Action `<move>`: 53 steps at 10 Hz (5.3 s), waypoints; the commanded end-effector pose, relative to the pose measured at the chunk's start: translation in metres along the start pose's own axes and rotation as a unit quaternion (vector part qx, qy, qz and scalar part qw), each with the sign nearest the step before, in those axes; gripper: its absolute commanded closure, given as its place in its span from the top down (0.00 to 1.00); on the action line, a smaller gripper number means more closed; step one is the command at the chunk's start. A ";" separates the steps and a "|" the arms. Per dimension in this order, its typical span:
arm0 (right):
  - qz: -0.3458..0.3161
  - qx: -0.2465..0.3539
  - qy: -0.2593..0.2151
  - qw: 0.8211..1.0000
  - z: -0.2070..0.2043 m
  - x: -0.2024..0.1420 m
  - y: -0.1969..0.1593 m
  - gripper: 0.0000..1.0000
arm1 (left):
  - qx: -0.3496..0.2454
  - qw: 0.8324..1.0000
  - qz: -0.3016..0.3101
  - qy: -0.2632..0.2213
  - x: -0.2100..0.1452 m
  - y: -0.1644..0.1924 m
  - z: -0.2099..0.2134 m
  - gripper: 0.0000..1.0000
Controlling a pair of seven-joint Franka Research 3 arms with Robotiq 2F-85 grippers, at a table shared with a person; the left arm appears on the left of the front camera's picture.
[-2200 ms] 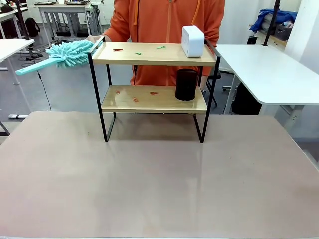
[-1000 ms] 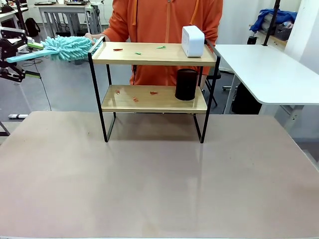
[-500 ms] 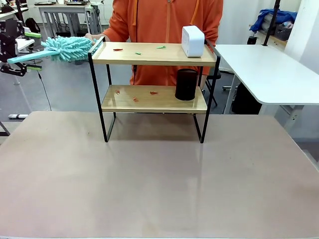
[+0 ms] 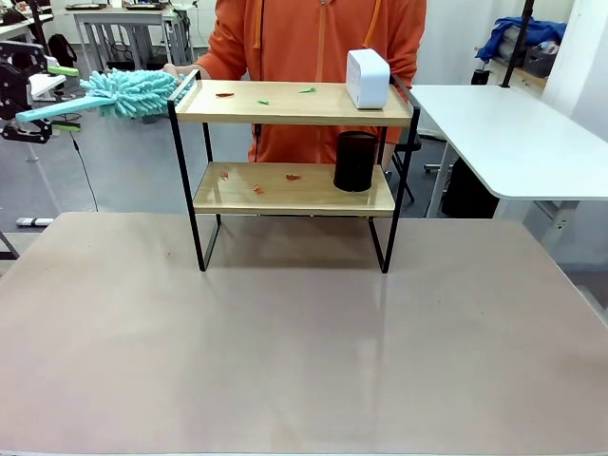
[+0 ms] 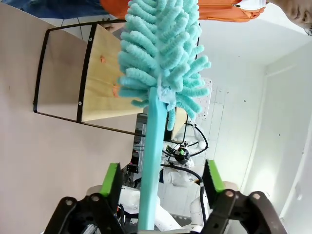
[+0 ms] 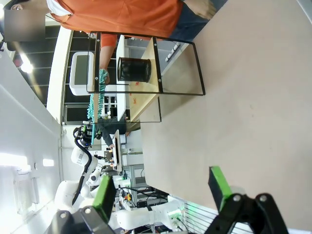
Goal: Clean the shelf.
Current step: Pick up the Duster from the human, then clean the specific tier of the Shelf with the Duster once objects are removed.
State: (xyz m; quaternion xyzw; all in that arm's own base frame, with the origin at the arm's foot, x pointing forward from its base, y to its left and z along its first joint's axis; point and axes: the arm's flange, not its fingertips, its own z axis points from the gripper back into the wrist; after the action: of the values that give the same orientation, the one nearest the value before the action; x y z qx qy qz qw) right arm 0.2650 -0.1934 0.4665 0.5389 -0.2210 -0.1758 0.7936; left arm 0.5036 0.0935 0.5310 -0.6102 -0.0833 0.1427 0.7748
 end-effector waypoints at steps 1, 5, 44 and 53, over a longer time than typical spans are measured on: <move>0.013 0.011 -0.007 1.000 -0.001 0.002 0.001 1.00 | -0.013 1.000 -0.003 -0.009 -0.002 0.000 0.001 0.00; 0.013 0.011 -0.007 1.000 -0.001 0.002 0.001 1.00 | -0.016 1.000 -0.003 -0.012 -0.002 0.001 0.002 0.04; 0.013 0.011 -0.007 1.000 -0.001 0.002 0.001 1.00 | 0.232 0.859 -0.456 0.015 -0.173 -0.120 0.095 0.12; 0.013 0.011 -0.007 1.000 -0.001 0.002 0.001 1.00 | 0.314 0.855 -0.411 -0.027 -0.179 -0.142 0.017 0.12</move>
State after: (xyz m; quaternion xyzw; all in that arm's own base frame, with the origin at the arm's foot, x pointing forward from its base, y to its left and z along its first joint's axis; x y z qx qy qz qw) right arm 0.2649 -0.1938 0.4666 0.5375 -0.2207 -0.1764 0.7946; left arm 0.3468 0.0396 0.6761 -0.2509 -0.2998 -0.1613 0.9062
